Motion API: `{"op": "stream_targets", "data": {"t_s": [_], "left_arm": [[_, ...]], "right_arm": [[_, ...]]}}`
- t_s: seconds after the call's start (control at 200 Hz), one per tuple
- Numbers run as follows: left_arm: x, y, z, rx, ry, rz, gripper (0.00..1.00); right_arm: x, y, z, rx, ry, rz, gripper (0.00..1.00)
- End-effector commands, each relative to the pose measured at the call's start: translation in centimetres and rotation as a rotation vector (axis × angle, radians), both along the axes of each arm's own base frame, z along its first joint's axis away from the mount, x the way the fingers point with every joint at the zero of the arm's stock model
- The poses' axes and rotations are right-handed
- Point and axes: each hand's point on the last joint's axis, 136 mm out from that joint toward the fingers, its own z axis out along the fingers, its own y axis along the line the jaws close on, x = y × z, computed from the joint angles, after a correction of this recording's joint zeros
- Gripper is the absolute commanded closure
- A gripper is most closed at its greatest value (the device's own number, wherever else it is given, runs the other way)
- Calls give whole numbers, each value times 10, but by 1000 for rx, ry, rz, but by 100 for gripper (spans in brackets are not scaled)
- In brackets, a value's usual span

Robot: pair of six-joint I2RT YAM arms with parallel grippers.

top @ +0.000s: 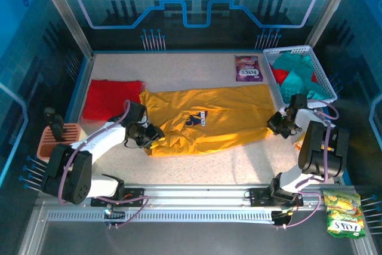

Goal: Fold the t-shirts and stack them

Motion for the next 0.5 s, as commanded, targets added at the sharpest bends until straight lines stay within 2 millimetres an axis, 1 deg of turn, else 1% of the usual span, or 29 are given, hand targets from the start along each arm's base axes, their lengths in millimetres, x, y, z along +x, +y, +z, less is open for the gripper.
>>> {"op": "stream_targets", "data": {"t_s": [0.0, 0.335, 0.495], "left_arm": [[0, -4, -8, 2, 20, -2, 64], [-10, 7, -21, 81, 66, -19, 65], [-13, 12, -26, 117, 75, -26, 63]], "right_arm": [[-7, 6, -6, 6, 21, 25, 100], [-9, 7, -4, -1, 24, 29, 100], [-11, 8, -4, -2, 27, 33, 100]]}}
